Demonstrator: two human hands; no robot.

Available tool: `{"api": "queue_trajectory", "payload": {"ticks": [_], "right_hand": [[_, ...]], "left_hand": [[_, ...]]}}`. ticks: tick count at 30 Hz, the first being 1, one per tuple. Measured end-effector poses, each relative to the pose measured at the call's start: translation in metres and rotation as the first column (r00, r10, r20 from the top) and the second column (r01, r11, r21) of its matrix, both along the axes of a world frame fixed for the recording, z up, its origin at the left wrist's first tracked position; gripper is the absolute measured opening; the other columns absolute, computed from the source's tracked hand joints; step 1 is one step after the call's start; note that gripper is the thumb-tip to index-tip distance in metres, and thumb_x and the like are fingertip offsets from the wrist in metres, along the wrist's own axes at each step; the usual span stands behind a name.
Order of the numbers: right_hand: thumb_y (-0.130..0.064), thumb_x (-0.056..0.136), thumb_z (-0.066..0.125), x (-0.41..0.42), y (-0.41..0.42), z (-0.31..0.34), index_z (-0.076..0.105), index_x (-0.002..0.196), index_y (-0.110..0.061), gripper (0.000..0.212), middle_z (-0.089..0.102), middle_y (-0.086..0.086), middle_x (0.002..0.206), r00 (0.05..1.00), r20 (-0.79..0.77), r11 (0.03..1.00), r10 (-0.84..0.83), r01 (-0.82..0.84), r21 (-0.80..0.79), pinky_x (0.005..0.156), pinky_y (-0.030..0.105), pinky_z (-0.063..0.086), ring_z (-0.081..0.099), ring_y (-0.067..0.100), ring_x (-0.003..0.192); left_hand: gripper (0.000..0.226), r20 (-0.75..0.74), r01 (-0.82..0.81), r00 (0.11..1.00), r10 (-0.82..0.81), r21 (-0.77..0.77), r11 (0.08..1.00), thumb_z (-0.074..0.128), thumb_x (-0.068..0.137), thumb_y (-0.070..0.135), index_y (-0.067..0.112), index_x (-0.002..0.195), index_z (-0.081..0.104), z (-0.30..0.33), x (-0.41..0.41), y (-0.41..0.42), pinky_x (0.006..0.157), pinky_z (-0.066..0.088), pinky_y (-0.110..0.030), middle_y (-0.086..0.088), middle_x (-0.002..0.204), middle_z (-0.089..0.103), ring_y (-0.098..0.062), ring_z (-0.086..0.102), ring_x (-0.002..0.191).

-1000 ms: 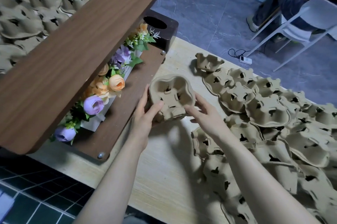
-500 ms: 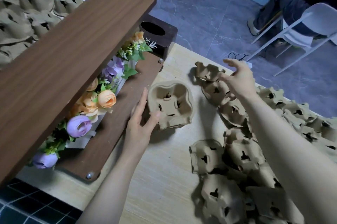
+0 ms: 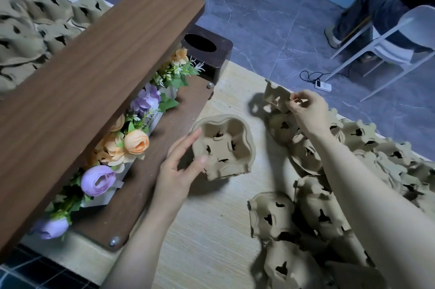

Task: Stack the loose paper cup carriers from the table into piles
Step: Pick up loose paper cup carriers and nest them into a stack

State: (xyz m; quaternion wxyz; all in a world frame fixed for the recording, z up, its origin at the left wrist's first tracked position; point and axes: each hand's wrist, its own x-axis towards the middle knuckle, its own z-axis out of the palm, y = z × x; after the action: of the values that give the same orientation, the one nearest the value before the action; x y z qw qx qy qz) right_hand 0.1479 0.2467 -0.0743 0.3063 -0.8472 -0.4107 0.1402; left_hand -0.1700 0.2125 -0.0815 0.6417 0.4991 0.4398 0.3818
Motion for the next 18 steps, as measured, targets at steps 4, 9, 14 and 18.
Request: {"api": "queue_trajectory", "payload": {"ticks": [4, 9, 14, 18], "right_hand": [[-0.005, 0.086, 0.066, -0.025, -0.019, 0.028, 0.062, 0.087, -0.017, 0.013, 0.064, 0.007, 0.095, 0.999, -0.026, 0.974, 0.042, -0.035, 0.222, 0.072, 0.011, 0.041, 0.053, 0.001, 0.071], [-0.003, 0.084, 0.064, -0.073, -0.054, 0.057, 0.062, 0.091, -0.019, 0.017, 0.067, 0.006, 0.097, 0.977, 0.034, 0.9, 0.21, -0.206, 0.385, 0.073, 0.013, 0.044, 0.056, 0.002, 0.077], [-0.004, 0.085, 0.067, -0.114, -0.079, 0.058, 0.07, 0.09, -0.007, 0.008, 0.064, 0.007, 0.104, 0.926, 0.093, 0.824, 0.366, -0.369, 0.429, 0.072, 0.02, 0.045, 0.059, 0.014, 0.088], [-0.011, 0.088, 0.066, -0.124, -0.093, 0.045, 0.075, 0.096, -0.007, 0.013, 0.06, 0.012, 0.113, 0.89, 0.135, 0.803, 0.436, -0.452, 0.389, 0.088, 0.03, 0.049, 0.06, 0.024, 0.103]], "left_hand": [[0.045, 0.009, 0.021, 1.0, -0.021, -0.011, 1.0, 0.069, 0.074, 0.046, 0.053, 0.118, 0.064, 0.003, -0.002, 0.002, 0.112, 0.039, -0.04, 0.012, 0.137, 0.057, -0.006, 0.05, 0.13], [0.041, 0.033, 0.029, 0.999, -0.027, -0.058, 0.998, 0.063, 0.08, 0.048, 0.049, 0.121, 0.064, 0.002, -0.003, 0.003, 0.112, 0.038, -0.051, 0.012, 0.137, 0.058, -0.014, 0.051, 0.131], [0.04, 0.037, 0.035, 0.999, -0.031, -0.099, 0.994, 0.051, 0.089, 0.046, 0.043, 0.126, 0.062, 0.006, -0.001, 0.003, 0.117, 0.032, -0.049, 0.018, 0.14, 0.055, -0.004, 0.046, 0.134], [0.039, 0.078, 0.042, 0.996, -0.031, -0.131, 0.99, 0.048, 0.089, 0.055, 0.047, 0.125, 0.059, 0.011, 0.0, 0.003, 0.118, 0.029, -0.047, 0.024, 0.142, 0.052, -0.001, 0.042, 0.137]]}}
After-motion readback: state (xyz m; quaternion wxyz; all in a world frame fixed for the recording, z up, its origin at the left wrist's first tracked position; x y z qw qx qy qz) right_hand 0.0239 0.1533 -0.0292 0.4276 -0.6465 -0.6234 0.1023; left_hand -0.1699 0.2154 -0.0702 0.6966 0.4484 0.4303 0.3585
